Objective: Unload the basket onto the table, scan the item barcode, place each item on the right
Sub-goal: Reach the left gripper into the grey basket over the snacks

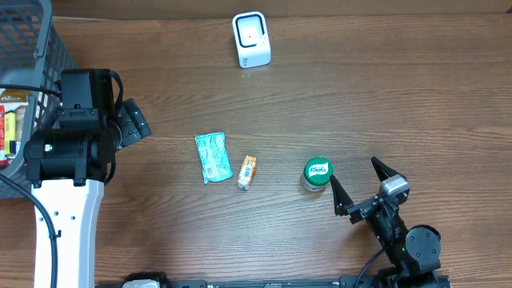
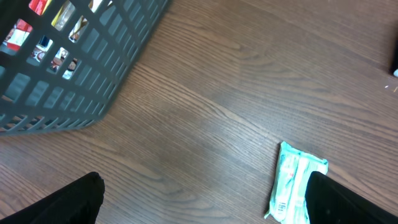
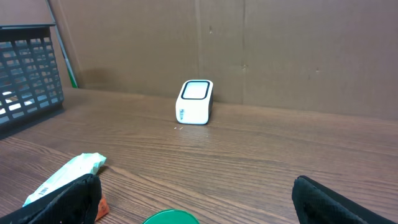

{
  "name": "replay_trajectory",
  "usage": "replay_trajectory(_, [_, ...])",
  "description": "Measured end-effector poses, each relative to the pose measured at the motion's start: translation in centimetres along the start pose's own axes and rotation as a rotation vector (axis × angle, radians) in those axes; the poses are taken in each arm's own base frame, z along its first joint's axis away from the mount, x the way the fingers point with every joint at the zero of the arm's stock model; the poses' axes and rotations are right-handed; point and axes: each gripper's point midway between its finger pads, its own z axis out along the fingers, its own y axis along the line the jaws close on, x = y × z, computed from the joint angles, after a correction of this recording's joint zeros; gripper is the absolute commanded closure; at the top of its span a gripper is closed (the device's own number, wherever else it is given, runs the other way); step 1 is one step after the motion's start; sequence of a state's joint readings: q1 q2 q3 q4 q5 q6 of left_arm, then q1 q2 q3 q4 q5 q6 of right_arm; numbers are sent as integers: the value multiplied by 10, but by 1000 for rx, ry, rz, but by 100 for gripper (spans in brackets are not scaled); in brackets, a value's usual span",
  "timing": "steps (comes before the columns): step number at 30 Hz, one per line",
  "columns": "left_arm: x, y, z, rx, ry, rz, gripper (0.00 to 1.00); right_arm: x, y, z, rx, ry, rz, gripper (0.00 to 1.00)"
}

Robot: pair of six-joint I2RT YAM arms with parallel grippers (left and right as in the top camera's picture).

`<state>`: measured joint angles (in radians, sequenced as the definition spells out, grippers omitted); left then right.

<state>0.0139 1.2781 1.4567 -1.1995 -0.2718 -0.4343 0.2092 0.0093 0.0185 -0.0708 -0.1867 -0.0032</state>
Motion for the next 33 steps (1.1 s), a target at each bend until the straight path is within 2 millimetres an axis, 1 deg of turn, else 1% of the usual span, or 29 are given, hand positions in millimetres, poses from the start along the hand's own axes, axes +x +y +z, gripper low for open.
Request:
replay_trajectory(4, [4, 0, 6, -5, 11, 3, 9, 0, 0, 0, 0, 0, 0, 0])
replay_trajectory(7, [2, -1, 7, -1, 2, 0, 8, 0, 0, 0, 0, 0, 0, 0])
replay_trajectory(9, [-2, -2, 7, 7, -14, -7, 0, 0, 0, 0, 0, 0, 0, 0])
replay_trajectory(10, [-5, -1, 8, 8, -22, -16, 0, 0, 0, 0, 0, 0, 0, 0])
replay_trajectory(13, [-17, 6, 10, 6, -58, -52, 0, 0, 0, 0, 0, 0, 0, 0])
replay_trajectory(17, [-33, 23, 12, -16, -104, -95, 1, 0, 0, 0, 0, 0, 0, 0])
replay_trajectory(20, [-45, 30, 12, -23, -143, -93, 0, 0, 0, 0, 0, 0, 0, 0])
replay_trajectory(22, [-57, 33, 12, -24, -188, -84, 0, 0, 0, 0, 0, 0, 0, 0])
replay_trajectory(26, [-83, 34, 7, -13, -286, -24, 0, 0, 0, 0, 0, 0, 1, 0])
replay_trajectory(28, [-92, 32, 5, 7, -318, 5, 0, 0, 0, 0, 0, 0, 0, 0])
replay_trajectory(30, [-95, 28, 4, 37, -329, 36, 0, 0, 0, 0, 0, 0, 0, 0])
replay_trajectory(33, [-96, 32, 5, 46, -327, 54, 0, 0, 0, 0, 0, 0, 0, 0])
